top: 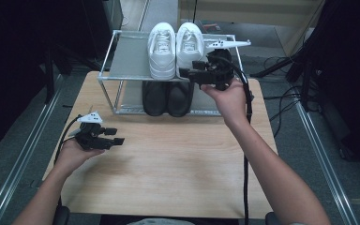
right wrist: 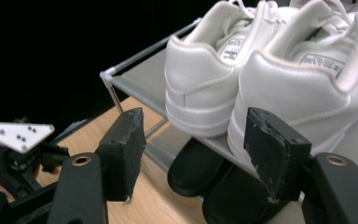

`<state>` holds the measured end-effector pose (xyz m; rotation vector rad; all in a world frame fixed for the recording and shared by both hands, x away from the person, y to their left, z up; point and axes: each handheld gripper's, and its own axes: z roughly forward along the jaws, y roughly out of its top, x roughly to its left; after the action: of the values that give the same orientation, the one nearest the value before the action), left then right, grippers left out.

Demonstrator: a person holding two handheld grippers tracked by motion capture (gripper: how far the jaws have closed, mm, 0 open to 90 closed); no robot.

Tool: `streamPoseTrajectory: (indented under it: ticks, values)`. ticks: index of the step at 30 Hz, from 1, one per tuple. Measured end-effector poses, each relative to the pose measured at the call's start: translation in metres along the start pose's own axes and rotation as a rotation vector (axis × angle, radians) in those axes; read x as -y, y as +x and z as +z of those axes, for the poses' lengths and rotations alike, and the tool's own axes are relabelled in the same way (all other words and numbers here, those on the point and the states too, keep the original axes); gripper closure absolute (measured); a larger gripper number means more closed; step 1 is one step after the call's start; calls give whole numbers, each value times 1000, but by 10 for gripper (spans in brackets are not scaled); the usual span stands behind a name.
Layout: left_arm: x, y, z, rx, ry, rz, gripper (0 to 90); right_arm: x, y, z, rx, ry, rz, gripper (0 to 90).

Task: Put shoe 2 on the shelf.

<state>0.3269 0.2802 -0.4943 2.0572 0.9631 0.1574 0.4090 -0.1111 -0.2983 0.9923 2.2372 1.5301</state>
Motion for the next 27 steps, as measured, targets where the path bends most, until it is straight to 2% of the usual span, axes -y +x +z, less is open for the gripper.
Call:
streamPoseTrajectory:
  ticks: [4, 6, 13, 17, 22, 27]
  values:
    - [0, -1, 2, 1, 5, 7, 386, 18, -1, -2, -11, 39, -35, 383]
    - [0, -1, 2, 0, 11, 12, 385, 29, -1, -3, -35, 55, -37, 386]
    - [-1, -2, 4, 4, 14, 15, 385, 66, -2, -3, -60, 72, -76, 382]
    - [-1, -3, 5, 2, 14, 21, 385, 81, -4, -7, -67, 56, -64, 381]
    - [-1, -4, 5, 8, 14, 20, 385, 101, -5, -14, -71, 60, -88, 387]
    - [-1, -4, 7, 15, 20, 18, 383, 123, -10, -22, -67, 62, -64, 350]
